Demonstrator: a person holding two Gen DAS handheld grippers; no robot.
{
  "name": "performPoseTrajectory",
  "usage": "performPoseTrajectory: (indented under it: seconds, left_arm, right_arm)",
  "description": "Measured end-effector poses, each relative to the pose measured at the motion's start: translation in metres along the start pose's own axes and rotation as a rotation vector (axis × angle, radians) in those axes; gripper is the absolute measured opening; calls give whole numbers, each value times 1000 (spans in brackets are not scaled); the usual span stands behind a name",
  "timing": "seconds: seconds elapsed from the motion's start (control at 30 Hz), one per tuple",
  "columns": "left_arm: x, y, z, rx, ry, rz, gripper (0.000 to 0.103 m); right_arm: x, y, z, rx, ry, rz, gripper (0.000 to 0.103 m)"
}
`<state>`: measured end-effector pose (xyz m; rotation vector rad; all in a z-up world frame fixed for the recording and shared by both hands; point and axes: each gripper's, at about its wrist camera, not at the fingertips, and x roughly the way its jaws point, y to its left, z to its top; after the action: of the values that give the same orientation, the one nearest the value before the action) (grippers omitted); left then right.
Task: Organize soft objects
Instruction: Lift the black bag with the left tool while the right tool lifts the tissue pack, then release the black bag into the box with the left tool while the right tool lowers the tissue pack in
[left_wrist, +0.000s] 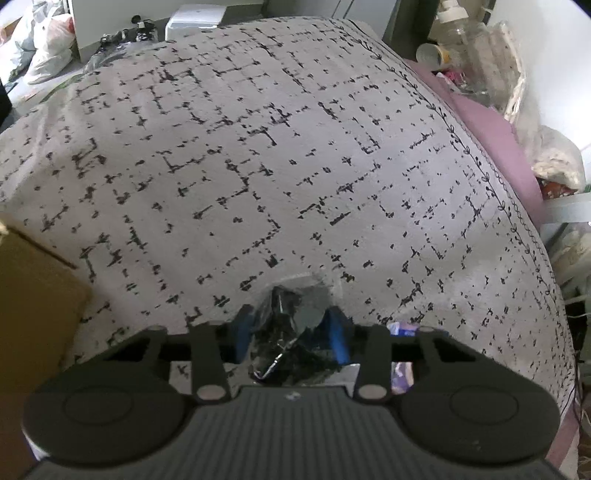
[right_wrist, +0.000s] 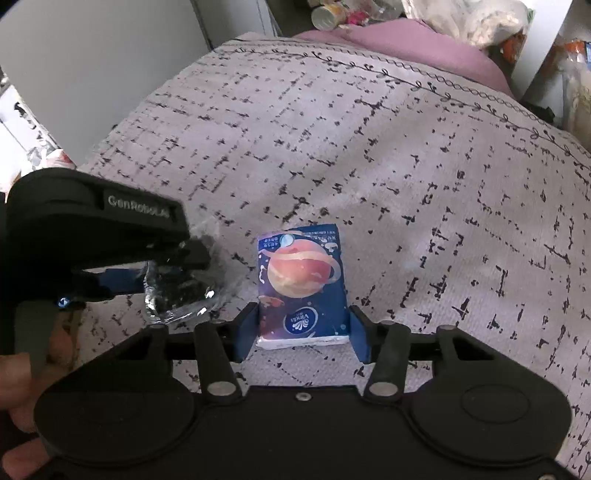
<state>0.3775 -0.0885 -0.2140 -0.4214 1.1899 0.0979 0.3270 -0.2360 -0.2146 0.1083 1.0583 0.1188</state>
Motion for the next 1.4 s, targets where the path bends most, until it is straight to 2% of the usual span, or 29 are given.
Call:
performPoseTrajectory:
  seconds: [0.1, 0.4, 0.6, 0.97, 1.17, 1.4]
  left_arm:
    - [-15, 1, 0, 4, -24, -6, 38]
    - [-72, 13, 0, 15, -93, -38, 38]
    - [-109, 32, -2, 16, -143, -38, 38]
    - [-165, 84, -5, -49, -202, -43, 38]
    - [-183, 116, -6, -82, -222, -24, 38]
    - [-188, 153, -4, -138, -224, 2, 38]
  right_arm:
    - [-12, -2, 2, -5, -42, -23, 49]
    - [-49, -4, 5, 12, -115, 44, 49]
    - [-71, 4, 2, -7, -154, 78, 49]
    - [-112, 34, -7, -84, -221, 124, 49]
    - [-118, 59, -11, -135, -237, 145, 49]
    - [-111, 81, -14, -143, -197, 214, 49]
